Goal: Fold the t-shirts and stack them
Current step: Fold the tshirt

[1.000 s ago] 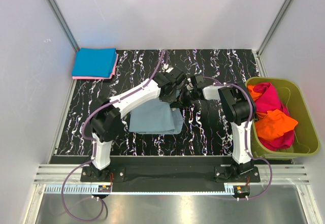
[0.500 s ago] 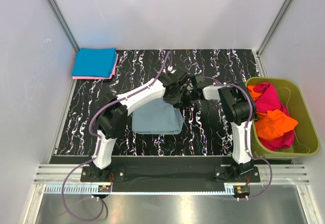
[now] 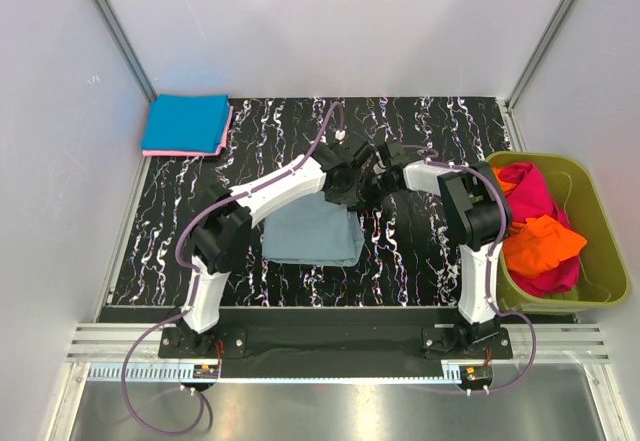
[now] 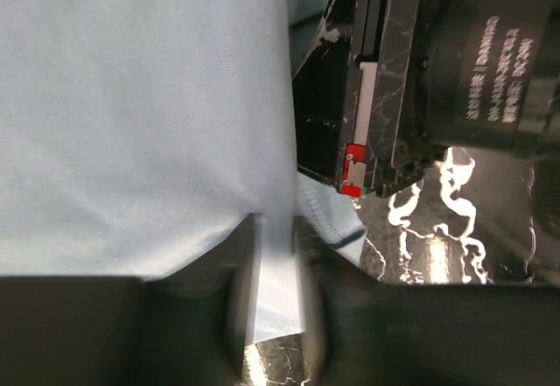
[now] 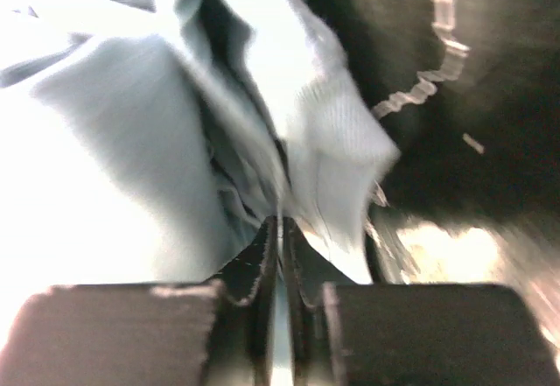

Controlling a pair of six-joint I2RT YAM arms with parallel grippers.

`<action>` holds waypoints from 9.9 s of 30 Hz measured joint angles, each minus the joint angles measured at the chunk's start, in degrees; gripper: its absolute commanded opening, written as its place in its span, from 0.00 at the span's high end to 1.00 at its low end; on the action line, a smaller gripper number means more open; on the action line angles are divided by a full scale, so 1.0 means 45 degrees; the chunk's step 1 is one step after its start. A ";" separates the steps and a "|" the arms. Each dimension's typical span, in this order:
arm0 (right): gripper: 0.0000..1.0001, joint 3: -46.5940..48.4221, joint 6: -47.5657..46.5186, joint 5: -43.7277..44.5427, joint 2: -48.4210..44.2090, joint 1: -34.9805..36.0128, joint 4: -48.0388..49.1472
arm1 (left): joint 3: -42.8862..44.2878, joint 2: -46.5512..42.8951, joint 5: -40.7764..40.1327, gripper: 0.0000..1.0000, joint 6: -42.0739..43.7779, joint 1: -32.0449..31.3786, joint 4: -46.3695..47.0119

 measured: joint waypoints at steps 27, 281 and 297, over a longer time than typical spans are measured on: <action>0.24 -0.3196 -0.4809 -0.0981 -0.4794 -0.0015 -0.2429 | -0.0991 0.0121 0.4794 0.37 0.0495 0.2594 0.4396; 0.45 -0.0826 -0.2419 -0.1219 -0.1326 0.0525 -0.2516 | -0.8927 -0.2103 0.9986 0.45 0.1515 0.8738 0.8937; 0.27 -0.1525 -0.5153 0.1132 -0.4493 -0.0350 -0.3716 | -1.1672 -0.7038 0.9335 0.39 -0.0165 0.7664 0.8568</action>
